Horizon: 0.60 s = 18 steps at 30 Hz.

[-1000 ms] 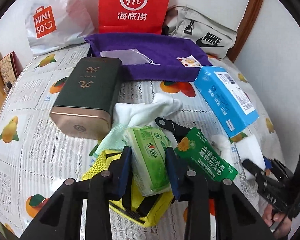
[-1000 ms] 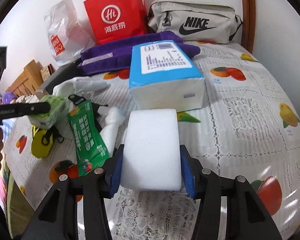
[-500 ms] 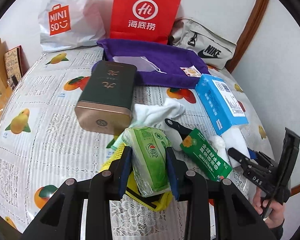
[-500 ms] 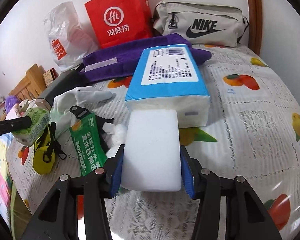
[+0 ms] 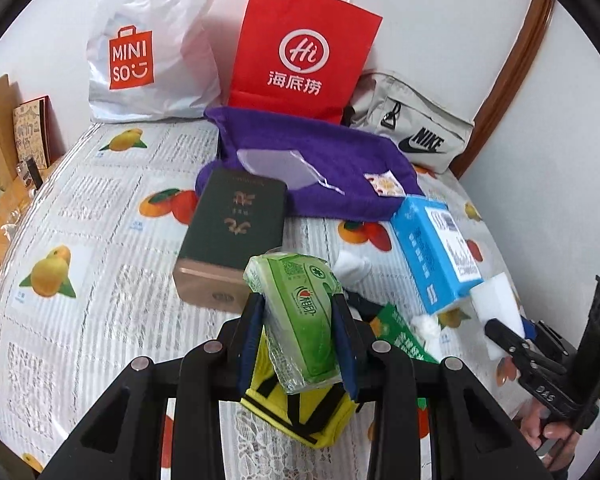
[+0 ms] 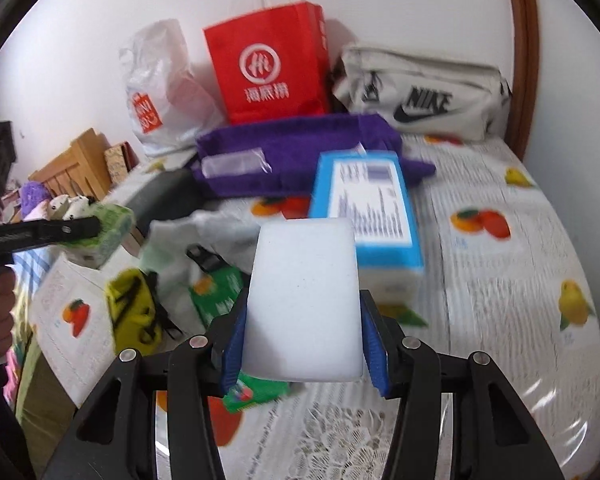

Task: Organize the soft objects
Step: 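Grasp the green tissue pack with the left tool while the right tool lifts the sponge, then carry sponge and tissue pack onto the purple towel and open both tools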

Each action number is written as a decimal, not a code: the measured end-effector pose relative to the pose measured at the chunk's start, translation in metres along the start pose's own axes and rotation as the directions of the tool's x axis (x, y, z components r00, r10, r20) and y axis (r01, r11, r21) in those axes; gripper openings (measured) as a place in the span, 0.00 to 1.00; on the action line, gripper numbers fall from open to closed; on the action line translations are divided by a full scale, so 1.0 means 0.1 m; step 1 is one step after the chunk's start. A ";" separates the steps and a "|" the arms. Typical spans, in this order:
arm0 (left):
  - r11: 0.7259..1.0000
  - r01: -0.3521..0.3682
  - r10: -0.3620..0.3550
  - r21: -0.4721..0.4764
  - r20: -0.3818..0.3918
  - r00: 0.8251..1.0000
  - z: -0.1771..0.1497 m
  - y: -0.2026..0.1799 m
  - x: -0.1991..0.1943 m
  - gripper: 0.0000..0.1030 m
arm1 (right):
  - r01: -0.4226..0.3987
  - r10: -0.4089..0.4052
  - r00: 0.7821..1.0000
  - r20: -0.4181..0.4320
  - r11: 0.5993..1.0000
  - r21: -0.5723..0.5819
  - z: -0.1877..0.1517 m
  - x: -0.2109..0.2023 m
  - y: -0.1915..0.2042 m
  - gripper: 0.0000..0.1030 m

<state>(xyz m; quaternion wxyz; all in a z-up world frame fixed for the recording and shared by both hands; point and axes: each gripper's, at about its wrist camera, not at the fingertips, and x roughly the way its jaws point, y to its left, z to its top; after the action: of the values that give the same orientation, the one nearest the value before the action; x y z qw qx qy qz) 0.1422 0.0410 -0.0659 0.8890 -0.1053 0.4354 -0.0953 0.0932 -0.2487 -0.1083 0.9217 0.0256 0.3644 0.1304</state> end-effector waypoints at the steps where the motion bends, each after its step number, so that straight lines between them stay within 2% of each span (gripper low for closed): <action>1: 1.000 0.001 -0.001 -0.002 0.002 1.000 0.03 0.00 0.00 0.31 | -0.007 0.007 1.000 0.010 1.000 -0.006 0.06 -0.02 0.02 0.49; 8: 1.000 -0.011 0.011 -0.009 0.011 1.000 0.34 0.02 0.08 0.31 | -0.020 0.021 0.999 0.032 0.999 -0.034 0.57 0.13 0.02 0.49; 18: 0.999 -0.045 0.046 -0.012 0.025 0.999 0.90 0.03 0.33 0.31 | -0.053 0.053 0.999 0.012 0.998 -0.031 1.30 0.67 -0.08 0.49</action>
<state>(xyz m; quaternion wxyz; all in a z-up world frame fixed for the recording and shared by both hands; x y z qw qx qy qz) 0.2339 0.0446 -0.0375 0.8957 -0.1015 0.4271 -0.0712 0.2301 -0.2326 -0.0582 0.9204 0.0221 0.3558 0.1603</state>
